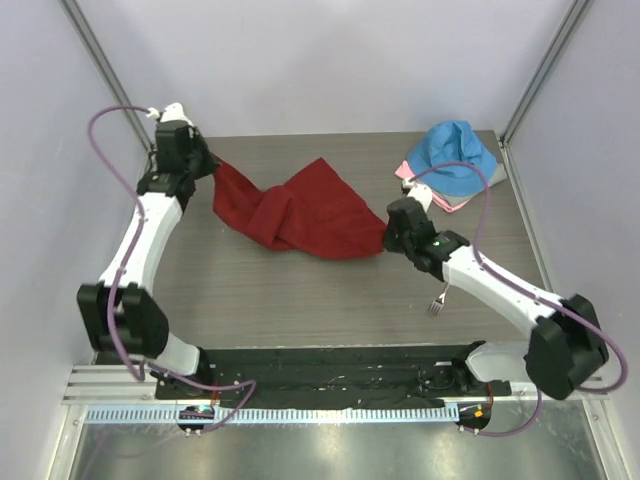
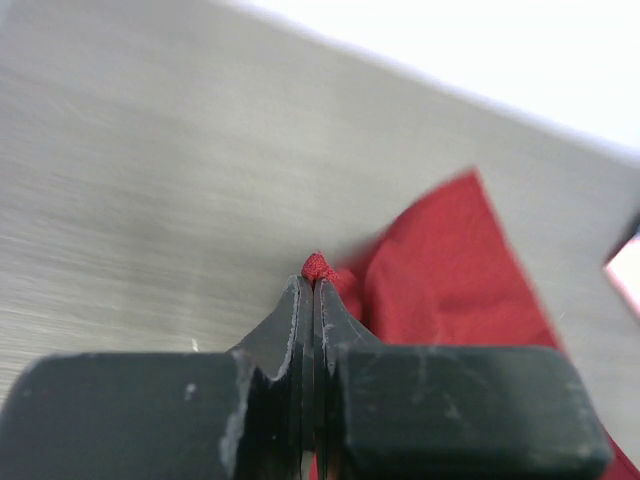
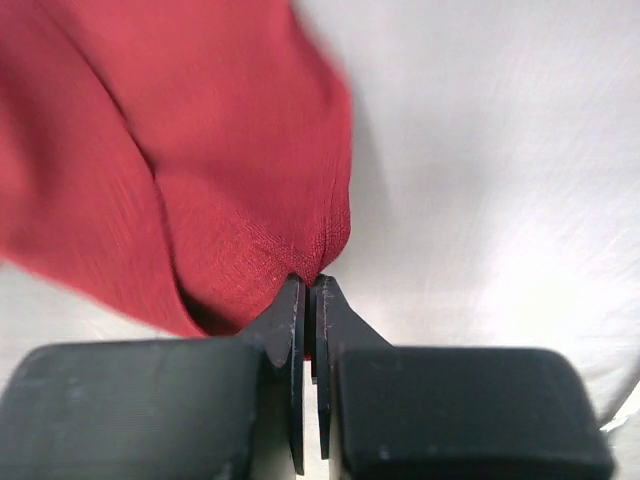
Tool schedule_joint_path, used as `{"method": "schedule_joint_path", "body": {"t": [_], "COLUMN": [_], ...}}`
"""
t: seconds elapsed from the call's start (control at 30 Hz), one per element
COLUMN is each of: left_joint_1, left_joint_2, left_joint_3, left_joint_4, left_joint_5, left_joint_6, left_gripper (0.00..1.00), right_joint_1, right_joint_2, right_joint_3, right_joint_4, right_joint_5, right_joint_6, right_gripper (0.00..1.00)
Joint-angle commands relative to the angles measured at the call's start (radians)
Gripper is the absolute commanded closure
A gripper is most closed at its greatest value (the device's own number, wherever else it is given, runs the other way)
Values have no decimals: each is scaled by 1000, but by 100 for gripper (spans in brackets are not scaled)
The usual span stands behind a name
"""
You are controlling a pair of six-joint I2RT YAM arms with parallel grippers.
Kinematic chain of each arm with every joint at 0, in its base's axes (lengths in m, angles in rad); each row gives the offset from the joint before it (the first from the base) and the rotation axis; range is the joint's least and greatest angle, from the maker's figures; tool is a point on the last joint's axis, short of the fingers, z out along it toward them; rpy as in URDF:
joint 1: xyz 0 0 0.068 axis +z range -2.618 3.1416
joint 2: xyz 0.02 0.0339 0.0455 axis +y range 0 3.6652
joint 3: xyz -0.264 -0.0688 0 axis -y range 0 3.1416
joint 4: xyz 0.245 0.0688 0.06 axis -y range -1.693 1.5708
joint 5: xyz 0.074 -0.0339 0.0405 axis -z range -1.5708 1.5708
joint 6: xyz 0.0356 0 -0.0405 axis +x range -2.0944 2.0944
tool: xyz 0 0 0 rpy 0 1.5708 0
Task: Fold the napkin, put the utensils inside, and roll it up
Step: Flatten the napkin out
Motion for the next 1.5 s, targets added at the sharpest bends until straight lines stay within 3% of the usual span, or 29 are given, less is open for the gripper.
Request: {"method": "schedule_joint_path", "body": {"t": [0.0,0.27,0.4,0.6,0.63,0.73,0.77,0.83,0.87,0.93,1.07,1.2,1.47], "left_joint_1": [27,37,37,37,37,37,37,36,37,37,37,36,37], "left_joint_2": [-209,-428,-514,-553,-591,-652,-659,-662,-662,-663,-671,-656,-625], "left_joint_3": [11,83,74,-208,-368,-645,-687,-776,-797,-854,-928,-962,-940], "left_joint_4": [119,125,116,142,218,302,300,286,273,265,263,259,265], "left_joint_5": [-96,-159,-162,-190,-190,-167,-161,-123,-109,-75,-63,-78,-96], "left_joint_6": [23,57,58,-65,-149,-256,-302,-326,-349,-365,-379,-368,-356], "left_gripper": [100,100,100,100,100,100,100,100,100,100,100,100,100], "right_joint_1": [1,1,3,3,0,-26,-37,-66,-66,-66,-60,-11,60], "right_joint_2": [-135,-261,-342,-323,-294,-234,-199,-165,-142,-126,-81,136,561], "right_joint_3": [182,400,382,192,155,30,-9,-20,0,37,138,231,621], "right_joint_4": [-52,-25,59,1,-9,-68,-79,-105,-115,-128,-9,73,93], "right_joint_5": [215,322,318,325,331,351,341,305,284,244,22,-115,-173], "right_joint_6": [-140,-307,-341,-212,-192,-105,-95,-83,-81,-97,-146,-172,-244], "right_gripper": [99,99,99,99,99,99,96,74,52,39,36,36,40]}}
